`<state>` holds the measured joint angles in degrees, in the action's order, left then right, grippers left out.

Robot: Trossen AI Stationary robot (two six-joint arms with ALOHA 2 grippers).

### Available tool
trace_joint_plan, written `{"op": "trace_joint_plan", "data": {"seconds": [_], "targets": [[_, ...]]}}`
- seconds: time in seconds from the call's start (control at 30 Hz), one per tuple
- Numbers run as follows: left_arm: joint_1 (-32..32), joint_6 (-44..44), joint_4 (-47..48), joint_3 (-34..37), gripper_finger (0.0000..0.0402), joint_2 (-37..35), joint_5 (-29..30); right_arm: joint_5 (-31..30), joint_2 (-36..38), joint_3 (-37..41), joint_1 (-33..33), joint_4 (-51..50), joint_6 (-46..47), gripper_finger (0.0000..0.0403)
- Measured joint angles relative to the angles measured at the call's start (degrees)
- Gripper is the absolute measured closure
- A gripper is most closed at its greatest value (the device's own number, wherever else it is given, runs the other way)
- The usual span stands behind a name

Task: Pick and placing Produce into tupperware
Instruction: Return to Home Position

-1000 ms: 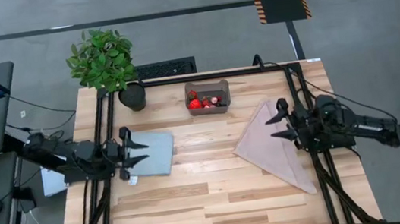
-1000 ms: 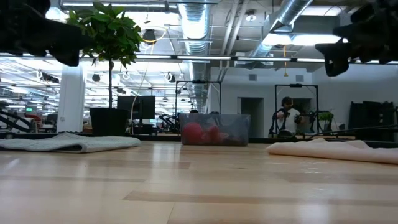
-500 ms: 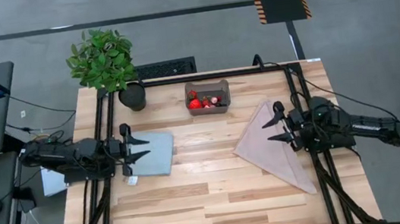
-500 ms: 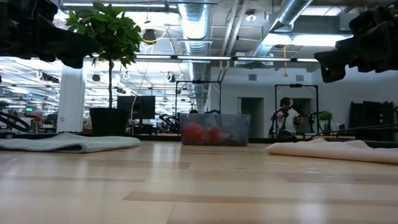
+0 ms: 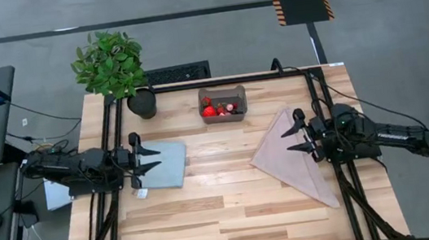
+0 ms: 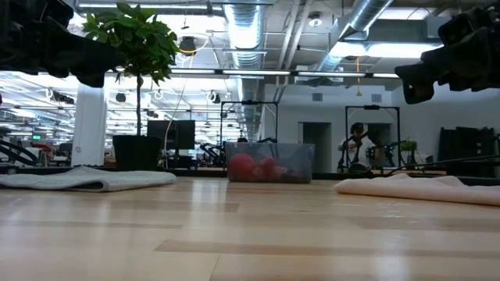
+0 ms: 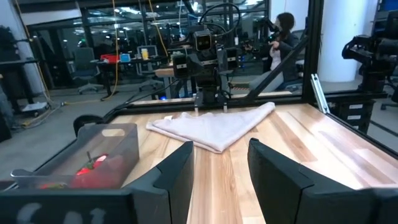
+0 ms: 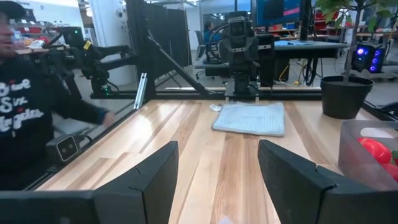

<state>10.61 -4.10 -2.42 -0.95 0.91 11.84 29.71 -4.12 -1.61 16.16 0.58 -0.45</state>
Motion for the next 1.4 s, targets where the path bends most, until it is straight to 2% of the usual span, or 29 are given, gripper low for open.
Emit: {"op": "trace_joint_plan", "data": {"seconds": [1.4], "targets": [[0.02,1.29,0.03,0.0,0.026,0.02,0.11,-0.02,0.0,0.0,0.0,-0.02,0.0,0.0159]]}}
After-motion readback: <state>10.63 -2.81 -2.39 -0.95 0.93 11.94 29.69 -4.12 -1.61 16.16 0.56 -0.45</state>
